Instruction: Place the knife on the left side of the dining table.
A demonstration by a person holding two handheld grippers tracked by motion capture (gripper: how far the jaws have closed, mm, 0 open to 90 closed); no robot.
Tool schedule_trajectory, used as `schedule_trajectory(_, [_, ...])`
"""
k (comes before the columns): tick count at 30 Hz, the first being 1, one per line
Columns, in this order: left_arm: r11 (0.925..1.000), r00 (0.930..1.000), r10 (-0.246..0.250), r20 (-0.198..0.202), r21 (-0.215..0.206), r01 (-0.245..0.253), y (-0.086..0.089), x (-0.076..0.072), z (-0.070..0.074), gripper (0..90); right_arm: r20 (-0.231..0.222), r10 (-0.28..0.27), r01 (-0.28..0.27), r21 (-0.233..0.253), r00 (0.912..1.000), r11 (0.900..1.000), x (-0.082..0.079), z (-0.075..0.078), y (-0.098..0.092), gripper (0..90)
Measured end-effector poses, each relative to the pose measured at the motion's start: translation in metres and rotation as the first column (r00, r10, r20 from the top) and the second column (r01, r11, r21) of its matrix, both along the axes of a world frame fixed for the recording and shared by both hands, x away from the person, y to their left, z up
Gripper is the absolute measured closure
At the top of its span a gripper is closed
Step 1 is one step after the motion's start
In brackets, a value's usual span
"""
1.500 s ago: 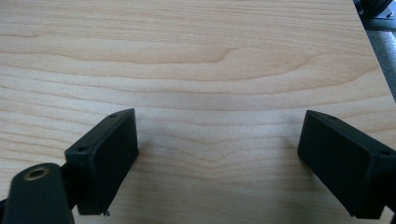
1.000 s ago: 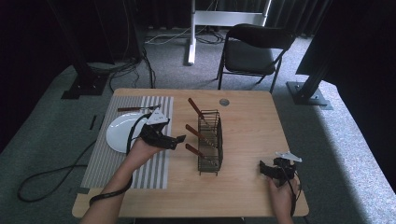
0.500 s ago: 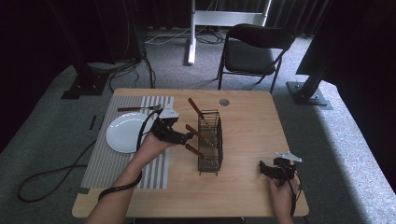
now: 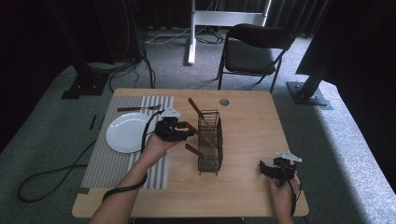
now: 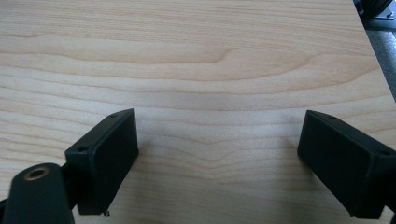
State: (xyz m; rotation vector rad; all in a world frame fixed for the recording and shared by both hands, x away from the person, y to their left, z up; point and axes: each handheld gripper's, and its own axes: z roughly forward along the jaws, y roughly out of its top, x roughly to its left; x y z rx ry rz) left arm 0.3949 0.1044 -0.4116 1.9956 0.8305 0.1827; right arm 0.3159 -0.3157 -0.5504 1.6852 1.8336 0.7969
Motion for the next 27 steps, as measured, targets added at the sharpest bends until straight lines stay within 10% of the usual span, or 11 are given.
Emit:
schedule_trajectory(16, [0.9922,0.9976,-0.067,-0.019,-0.107,0.064,0.007,-0.01,0.0,74.5,0.0,0.0,0.0,0.0,1.0,1.0,0.0,0.0,0.0,11.5])
schedule_trajectory(27, [0.9954,0.9981,-0.059,0.017,-0.075,0.06,0.005,-0.014,0.01,75.4,0.001,0.001,-0.001,-0.002,1.0,1.0,0.0,0.0,0.0,11.5])
